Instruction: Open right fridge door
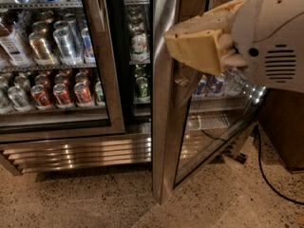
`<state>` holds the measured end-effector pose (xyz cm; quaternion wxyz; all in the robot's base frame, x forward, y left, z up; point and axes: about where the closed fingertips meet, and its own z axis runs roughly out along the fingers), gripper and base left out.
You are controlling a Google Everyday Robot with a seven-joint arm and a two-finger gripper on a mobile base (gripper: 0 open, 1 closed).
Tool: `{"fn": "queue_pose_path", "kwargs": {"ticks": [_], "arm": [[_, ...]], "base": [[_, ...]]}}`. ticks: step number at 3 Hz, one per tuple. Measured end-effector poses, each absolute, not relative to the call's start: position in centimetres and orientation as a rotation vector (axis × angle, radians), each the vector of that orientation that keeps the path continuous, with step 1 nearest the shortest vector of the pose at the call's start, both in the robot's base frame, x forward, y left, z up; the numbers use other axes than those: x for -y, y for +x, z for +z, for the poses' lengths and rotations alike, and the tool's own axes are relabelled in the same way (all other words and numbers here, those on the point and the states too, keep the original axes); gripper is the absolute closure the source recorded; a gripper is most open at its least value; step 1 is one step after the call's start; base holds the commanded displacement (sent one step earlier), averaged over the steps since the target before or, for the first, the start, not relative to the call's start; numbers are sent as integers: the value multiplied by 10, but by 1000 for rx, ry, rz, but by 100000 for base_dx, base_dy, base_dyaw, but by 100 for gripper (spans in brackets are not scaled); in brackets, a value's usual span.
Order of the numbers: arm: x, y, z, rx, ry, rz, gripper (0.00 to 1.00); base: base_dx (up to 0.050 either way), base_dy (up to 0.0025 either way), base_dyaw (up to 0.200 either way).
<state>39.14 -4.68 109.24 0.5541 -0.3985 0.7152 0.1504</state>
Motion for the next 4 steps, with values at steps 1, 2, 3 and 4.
{"fn": "queue_pose_path", "kwargs": {"ticks": [1,2,3,4], "arm": [[47,391,1092,-1690,-942,355,100],[47,391,1092,-1690,-942,355,100],[47,391,1092,-1690,-942,355,100],[47,391,1092,-1690,-942,355,100]], "base": [[-5001,1,-9],[-5000,0,0],[-4999,-1,5],[0,0,0]]}}
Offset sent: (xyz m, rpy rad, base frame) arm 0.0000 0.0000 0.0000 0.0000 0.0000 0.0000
